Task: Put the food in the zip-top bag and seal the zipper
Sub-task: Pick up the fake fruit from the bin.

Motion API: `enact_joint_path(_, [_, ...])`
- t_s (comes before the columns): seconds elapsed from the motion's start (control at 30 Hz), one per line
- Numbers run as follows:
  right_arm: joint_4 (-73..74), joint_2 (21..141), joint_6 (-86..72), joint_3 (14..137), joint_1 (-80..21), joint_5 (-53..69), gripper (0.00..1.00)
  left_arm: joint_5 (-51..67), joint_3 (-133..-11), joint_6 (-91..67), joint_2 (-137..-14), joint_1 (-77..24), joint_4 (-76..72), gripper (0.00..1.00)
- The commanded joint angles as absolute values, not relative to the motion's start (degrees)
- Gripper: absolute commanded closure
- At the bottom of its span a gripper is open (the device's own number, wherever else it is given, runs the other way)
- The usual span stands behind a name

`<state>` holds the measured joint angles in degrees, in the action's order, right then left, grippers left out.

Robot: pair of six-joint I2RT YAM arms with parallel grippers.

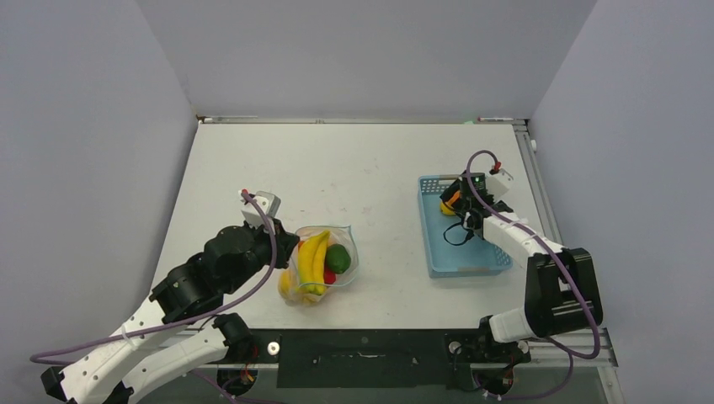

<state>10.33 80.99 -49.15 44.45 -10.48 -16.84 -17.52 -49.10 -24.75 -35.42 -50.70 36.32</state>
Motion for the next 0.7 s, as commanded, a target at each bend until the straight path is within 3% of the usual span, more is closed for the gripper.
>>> enact_joint_path(0.0, [4.17,82.66,-52.40,43.97,-9.31,-15.69,0.07,-16.55,-49.06,-24.25,-34.68,-49.40,34.04,1.00])
enact_joint_path(0.23, [0.84,85.35,-54.96,43.29,-7.90,-14.33,0.08,-13.63,-47.95,-24.57,-34.45,-46.96,33.51,1.00])
enact_joint_path(0.67, [-4.44,87.99,-57.31,42.05,-6.27,-13.83,0.21,-12.15,-47.15,-24.87,-34.45,-45.02,33.29,1.00])
